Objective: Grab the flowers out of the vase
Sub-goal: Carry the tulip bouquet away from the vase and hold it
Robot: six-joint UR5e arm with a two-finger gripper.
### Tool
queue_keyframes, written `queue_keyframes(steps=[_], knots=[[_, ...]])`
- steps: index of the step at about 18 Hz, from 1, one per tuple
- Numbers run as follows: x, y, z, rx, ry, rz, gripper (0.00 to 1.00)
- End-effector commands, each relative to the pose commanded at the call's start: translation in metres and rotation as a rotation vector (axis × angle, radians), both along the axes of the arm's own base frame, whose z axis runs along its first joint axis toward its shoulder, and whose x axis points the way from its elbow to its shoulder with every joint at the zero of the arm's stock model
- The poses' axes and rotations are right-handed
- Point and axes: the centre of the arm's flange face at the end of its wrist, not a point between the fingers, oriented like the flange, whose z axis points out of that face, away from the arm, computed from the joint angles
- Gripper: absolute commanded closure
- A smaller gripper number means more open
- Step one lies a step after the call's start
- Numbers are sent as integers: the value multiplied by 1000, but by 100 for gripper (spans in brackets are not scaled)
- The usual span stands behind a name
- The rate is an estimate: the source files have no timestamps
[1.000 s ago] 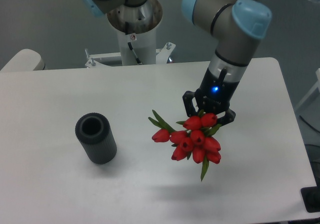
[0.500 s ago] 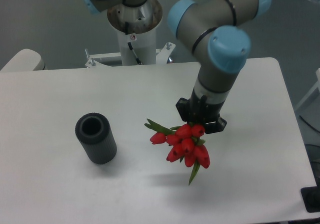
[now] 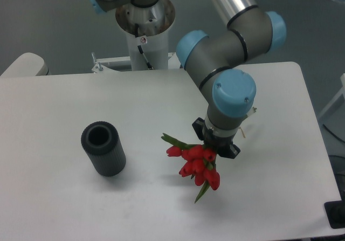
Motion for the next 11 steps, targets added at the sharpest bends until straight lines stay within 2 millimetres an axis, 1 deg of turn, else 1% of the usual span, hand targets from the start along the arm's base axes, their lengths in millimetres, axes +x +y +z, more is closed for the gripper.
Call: queue_keyframes(steps=[5, 11], knots=[[-9, 10, -4, 5, 4, -29, 97], [-11, 7, -8, -25, 18, -32, 97]])
